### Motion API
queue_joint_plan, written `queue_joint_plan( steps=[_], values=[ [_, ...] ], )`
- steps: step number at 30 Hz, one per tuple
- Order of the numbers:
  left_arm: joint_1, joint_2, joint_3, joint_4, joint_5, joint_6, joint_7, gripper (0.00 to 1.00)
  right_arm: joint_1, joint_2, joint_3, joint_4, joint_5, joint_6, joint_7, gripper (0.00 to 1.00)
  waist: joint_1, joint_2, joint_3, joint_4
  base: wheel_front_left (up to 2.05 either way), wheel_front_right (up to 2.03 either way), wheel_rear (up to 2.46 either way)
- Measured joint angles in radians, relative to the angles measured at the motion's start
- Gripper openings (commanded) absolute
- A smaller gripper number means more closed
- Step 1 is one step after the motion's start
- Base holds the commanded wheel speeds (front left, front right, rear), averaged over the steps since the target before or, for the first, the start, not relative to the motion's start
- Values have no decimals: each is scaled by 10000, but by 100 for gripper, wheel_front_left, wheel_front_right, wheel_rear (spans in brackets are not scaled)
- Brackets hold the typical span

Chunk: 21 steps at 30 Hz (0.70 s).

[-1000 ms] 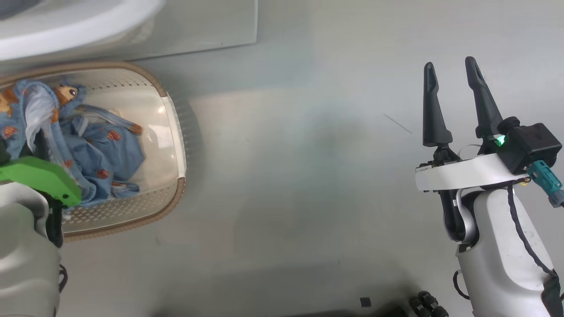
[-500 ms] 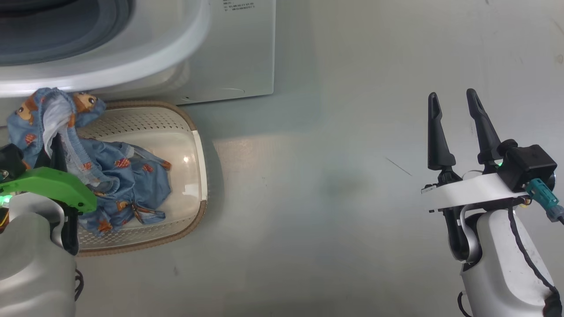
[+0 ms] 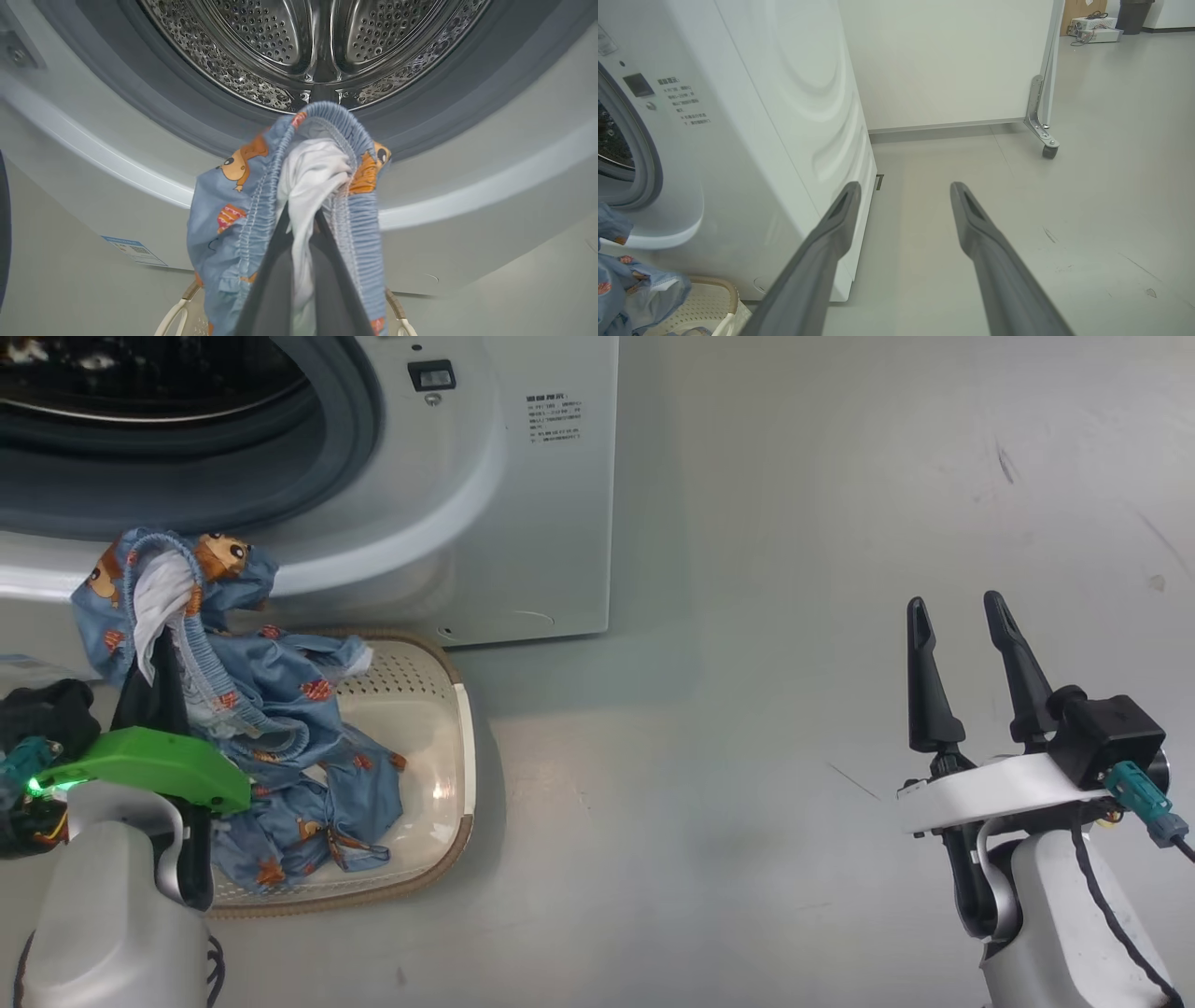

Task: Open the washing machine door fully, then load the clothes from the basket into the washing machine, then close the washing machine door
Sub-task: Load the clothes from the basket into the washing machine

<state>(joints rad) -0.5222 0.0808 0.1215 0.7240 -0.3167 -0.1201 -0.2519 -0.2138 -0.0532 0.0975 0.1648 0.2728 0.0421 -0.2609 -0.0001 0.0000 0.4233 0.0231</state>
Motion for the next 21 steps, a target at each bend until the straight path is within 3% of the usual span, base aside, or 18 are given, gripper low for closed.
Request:
queue_joint_plan(
  steps=[21],
  values=[
    [2995, -407, 8, -3290, 577, -12, 0, 0, 1223, 73, -180, 151, 2, 102, 0, 100, 0, 0, -2406, 269, 0, 0, 0]
  ],
)
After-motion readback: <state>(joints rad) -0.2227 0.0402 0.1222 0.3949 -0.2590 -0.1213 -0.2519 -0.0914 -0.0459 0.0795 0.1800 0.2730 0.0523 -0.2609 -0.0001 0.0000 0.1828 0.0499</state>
